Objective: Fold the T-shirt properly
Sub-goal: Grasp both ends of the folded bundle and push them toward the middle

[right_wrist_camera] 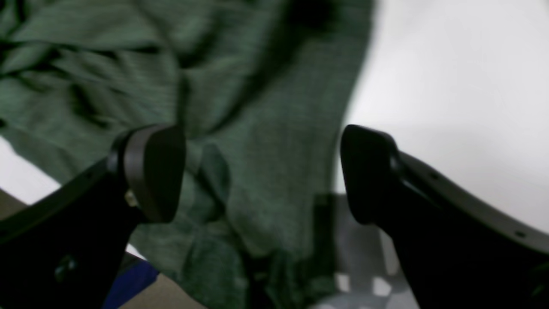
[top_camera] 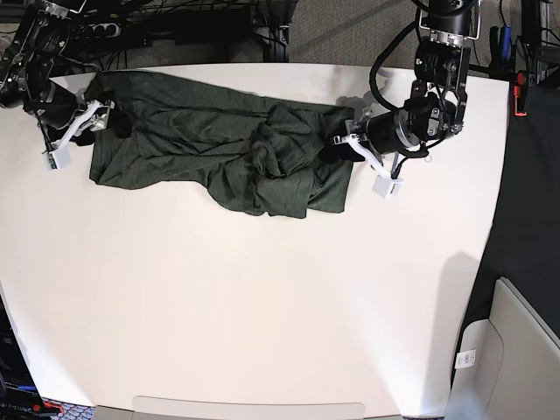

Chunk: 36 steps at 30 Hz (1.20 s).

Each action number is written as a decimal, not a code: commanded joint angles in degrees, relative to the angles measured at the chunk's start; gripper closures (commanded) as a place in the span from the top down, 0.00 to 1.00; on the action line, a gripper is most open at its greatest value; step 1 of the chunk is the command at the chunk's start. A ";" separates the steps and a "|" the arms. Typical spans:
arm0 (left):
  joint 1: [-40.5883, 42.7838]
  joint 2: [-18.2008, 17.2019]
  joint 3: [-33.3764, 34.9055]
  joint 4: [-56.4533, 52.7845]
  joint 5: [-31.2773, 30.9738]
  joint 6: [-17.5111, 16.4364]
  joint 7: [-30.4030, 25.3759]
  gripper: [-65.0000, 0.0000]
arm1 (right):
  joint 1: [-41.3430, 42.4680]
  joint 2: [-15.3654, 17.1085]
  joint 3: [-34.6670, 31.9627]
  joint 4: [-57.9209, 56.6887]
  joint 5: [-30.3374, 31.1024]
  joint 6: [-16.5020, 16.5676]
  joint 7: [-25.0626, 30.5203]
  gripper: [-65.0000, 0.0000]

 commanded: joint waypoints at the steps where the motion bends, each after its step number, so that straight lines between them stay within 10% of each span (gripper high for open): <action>1: -0.52 -0.41 0.00 0.76 -0.49 -0.21 0.20 0.00 | 0.02 0.32 -0.95 0.46 -0.50 -0.10 -1.00 0.86; 14: -0.43 -0.32 0.00 0.76 -0.58 -0.21 0.20 0.00 | -0.94 -4.96 -8.60 0.81 1.44 -0.10 -1.27 0.82; 22: -0.34 -0.32 0.00 0.76 -0.67 -0.21 0.20 0.00 | -0.77 -4.52 -9.65 0.81 11.46 -0.10 -1.09 0.02; 36: 4.05 0.82 0.08 5.95 -0.85 -0.21 0.28 0.00 | 0.37 -0.12 3.45 0.81 21.22 -0.10 -1.18 0.01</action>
